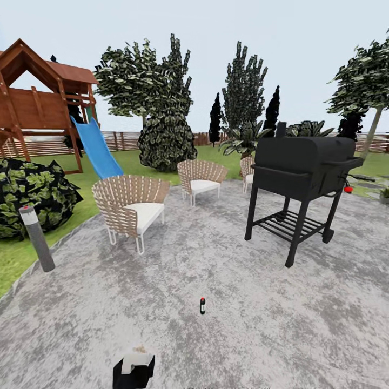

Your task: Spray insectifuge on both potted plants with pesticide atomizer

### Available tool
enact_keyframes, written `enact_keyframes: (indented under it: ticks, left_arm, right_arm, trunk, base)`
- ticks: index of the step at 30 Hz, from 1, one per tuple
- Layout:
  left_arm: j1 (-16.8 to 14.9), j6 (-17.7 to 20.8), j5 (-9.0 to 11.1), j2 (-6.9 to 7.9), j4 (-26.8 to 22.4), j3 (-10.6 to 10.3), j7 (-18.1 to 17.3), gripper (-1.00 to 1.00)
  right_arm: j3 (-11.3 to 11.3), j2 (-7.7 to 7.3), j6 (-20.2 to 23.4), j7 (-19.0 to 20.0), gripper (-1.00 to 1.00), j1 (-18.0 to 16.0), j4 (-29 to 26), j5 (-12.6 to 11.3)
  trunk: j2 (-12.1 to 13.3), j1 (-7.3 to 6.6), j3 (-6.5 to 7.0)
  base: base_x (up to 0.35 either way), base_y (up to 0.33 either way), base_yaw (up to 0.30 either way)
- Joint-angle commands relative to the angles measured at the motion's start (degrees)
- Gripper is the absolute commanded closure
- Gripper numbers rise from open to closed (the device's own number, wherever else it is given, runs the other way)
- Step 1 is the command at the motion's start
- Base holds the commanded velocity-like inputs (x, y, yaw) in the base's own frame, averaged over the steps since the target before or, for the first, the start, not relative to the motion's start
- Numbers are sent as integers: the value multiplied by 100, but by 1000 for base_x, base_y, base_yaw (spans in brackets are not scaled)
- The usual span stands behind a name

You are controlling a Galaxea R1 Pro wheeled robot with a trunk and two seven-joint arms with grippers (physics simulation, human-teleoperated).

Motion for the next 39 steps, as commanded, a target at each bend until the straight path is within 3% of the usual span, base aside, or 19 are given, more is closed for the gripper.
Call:
enact_keyframes:
  ticks: [1,12,39]
  left_arm:
    - [-3,-17,3,0,2,-3,-4,-100]
    - [-3,-15,5,0,2,-3,-4,-100]
    - [-3,-13,7,0,2,-3,-4,-100]
  right_arm:
    - [6,-1,-20,1,-100,-3,2,-60]
    - [13,-1,-20,1,-100,-3,1,-60]
    - [14,-1,-20,-17,-100,-3,12,-58]
  trunk:
    - [-44,22,-29]
    - [-486,264,-272]
    - [-1568,857,-774]
  base:
    - [0,0,-277]
    - [0,0,-232]
    - [0,0,-33]
